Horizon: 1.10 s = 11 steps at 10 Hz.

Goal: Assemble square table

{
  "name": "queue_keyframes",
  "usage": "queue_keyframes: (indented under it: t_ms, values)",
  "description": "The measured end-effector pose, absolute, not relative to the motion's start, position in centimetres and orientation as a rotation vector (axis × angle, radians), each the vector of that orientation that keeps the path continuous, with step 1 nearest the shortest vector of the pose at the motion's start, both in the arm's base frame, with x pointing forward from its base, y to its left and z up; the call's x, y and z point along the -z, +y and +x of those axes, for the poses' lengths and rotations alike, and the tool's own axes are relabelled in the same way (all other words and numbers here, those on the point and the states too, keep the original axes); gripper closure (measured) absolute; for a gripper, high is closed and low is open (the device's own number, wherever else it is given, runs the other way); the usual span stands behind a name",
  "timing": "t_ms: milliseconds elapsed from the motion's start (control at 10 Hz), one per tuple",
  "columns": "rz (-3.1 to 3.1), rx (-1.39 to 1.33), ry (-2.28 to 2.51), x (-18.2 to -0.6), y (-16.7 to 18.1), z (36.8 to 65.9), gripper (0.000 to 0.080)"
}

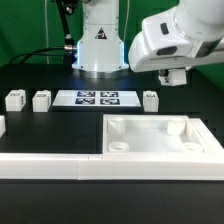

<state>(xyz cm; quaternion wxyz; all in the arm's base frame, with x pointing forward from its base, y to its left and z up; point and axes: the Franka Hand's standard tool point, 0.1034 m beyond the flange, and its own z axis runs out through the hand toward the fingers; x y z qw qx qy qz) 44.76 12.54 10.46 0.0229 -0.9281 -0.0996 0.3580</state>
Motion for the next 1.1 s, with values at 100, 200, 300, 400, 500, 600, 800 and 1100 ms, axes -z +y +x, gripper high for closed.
queue_keyframes:
  t_ms: [100, 200, 300, 400, 500, 600, 800, 1100]
  values:
    - [-2.903, -0.960, -0.399, -13.9, 11.2, 48.5, 0.0509]
    - [-2.940, -0.851, -0.426, -16.0, 10.1, 50.6, 0.0509]
    - [-2.977, -0.756, -0.426, -17.0, 9.7, 51.7, 0.0509]
    - [-3.003, -0.614, -0.421, -16.2, 10.1, 52.0, 0.0509]
    - [-3.018, -0.524, -0.414, -16.0, 10.0, 51.6, 0.0509]
    - [-3.034, -0.434, -0.409, -16.1, 9.9, 51.9, 0.0509]
    - [-3.054, -0.233, -0.413, -16.0, 9.8, 52.8, 0.0509]
    - [-2.991, 0.167, -0.239, -16.2, 10.7, 59.7, 0.0509]
